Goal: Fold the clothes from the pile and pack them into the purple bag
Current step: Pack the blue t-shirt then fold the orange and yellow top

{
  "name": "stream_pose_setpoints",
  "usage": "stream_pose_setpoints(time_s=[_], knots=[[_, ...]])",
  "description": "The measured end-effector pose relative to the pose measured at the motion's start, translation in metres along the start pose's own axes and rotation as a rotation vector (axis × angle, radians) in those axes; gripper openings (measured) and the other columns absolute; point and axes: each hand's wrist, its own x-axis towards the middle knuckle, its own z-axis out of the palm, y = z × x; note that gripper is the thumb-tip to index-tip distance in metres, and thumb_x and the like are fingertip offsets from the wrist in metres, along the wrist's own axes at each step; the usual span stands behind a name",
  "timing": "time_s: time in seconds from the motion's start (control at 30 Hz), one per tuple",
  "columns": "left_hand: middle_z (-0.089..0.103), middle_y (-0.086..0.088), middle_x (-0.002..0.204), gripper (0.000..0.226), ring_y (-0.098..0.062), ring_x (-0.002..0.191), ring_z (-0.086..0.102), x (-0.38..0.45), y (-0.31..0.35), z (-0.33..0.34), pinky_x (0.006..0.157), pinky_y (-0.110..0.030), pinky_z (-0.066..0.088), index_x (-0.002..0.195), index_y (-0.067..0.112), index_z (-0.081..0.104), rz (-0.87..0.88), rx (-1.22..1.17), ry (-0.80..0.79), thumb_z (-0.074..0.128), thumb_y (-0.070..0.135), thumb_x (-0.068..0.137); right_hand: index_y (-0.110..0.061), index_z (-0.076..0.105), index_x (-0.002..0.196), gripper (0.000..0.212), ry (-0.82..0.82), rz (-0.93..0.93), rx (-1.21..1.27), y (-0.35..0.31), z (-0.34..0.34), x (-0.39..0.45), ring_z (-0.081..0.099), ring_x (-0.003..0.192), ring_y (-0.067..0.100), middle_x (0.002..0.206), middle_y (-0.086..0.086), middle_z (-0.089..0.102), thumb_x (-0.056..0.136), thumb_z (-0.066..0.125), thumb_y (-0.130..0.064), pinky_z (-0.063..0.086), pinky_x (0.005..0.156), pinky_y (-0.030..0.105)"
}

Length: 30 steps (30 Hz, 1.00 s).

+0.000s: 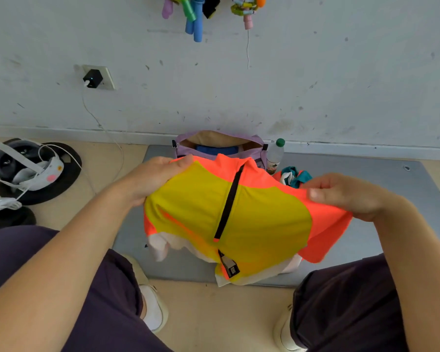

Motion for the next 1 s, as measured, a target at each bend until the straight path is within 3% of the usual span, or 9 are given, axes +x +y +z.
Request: stream_pose_setpoints(time_s=[0.13,0.23,0.43,0.57,0.63,0.73,0.83,0.93,1.0], knots=[[0.069,-0.014,0.081,0.101,-0.029,0.072,0.066,-0.004,0.005,-0.012,0.067,-0.029,0.048,0.091,-0.002,0.064,-0.017,0.382,-0.161,0.07,0.086,0.043,-0.017,0.076,0.08,0.043,0.015,0.002,-0.096,0.008,-0.004,0.0,0.067,0.066,0.012,0.074,0.001,0.072,0.065,0.079,-0.058,0.049,0.061,0.018],[0.061,0.002,0.063,0.071,-0.014,0.06,0.057,-0.01,0.006,-0.012,0.052,-0.016,0.039,0.072,0.01,0.064,-0.122,0.588,-0.323,0.075,0.077,0.053,-0.02,0.074,0.09,0.038,0.15,-0.096,-0.039,0.01,-0.003,0.003,0.069,0.077,0.015,0.083,0.003,0.074,0.078,0.065,-0.055,0.05,0.075,0.03],[0.073,-0.017,0.108,0.094,-0.033,0.097,0.07,-0.013,0.01,-0.017,0.089,-0.039,0.056,0.107,0.003,0.07,-0.067,0.176,-0.294,0.083,0.072,0.045,-0.027,0.072,0.111,0.043,0.212,-0.117,0.22,0.003,0.0,0.003,0.072,0.094,0.028,0.108,0.006,0.074,0.082,0.055,-0.054,0.059,0.076,0.038],[0.073,-0.008,0.114,0.098,-0.025,0.103,0.07,-0.01,0.012,-0.003,0.084,-0.031,0.058,0.115,0.013,0.068,-0.031,-0.015,-0.164,0.081,0.076,0.041,-0.017,0.072,0.11,0.08,-0.021,0.016,0.121,-0.003,-0.004,-0.008,0.072,0.093,0.032,0.107,0.011,0.073,0.057,0.072,-0.077,0.059,0.072,0.038],[0.075,-0.006,0.108,0.097,-0.025,0.098,0.072,-0.01,0.014,0.003,0.085,-0.035,0.059,0.111,0.016,0.07,-0.055,0.081,-0.129,0.076,0.082,0.04,-0.021,0.075,0.098,0.071,-0.123,0.093,-0.046,-0.006,0.0,-0.011,0.073,0.087,0.027,0.1,0.006,0.075,0.05,0.078,-0.074,0.057,0.068,0.029],[0.076,-0.01,0.098,0.086,-0.029,0.091,0.072,-0.014,0.021,0.0,0.085,-0.041,0.056,0.103,0.007,0.071,-0.062,0.283,-0.133,0.07,0.076,0.052,-0.017,0.076,0.085,0.048,0.091,0.086,-0.148,-0.011,-0.007,-0.014,0.073,0.076,0.028,0.084,0.008,0.076,0.061,0.075,-0.058,0.059,0.067,0.036],[0.07,-0.003,0.073,0.083,-0.021,0.064,0.063,-0.018,0.043,-0.007,0.056,-0.027,0.044,0.083,0.001,0.064,-0.014,0.576,-0.123,0.08,0.075,0.048,-0.018,0.074,0.081,0.048,0.296,0.018,-0.203,-0.032,-0.024,-0.018,0.072,0.068,0.02,0.075,0.004,0.074,0.059,0.071,-0.06,0.056,0.067,0.038],[0.055,-0.003,0.063,0.074,-0.015,0.059,0.048,-0.014,0.078,-0.023,0.055,-0.029,0.031,0.074,-0.001,0.064,0.132,0.664,0.114,0.076,0.067,0.047,-0.028,0.072,0.079,0.042,0.469,-0.087,-0.212,-0.062,-0.046,-0.017,0.064,0.055,0.005,0.064,-0.004,0.07,0.06,0.068,-0.065,0.051,0.062,0.031],[0.059,-0.004,0.064,0.071,-0.017,0.059,0.051,-0.013,0.101,-0.036,0.058,-0.03,0.036,0.077,0.001,0.068,0.217,0.514,0.282,0.076,0.064,0.045,-0.029,0.072,0.079,0.032,0.573,-0.164,-0.156,-0.078,-0.059,-0.016,0.066,0.055,0.014,0.061,0.001,0.069,0.071,0.069,-0.06,0.055,0.064,0.038]])
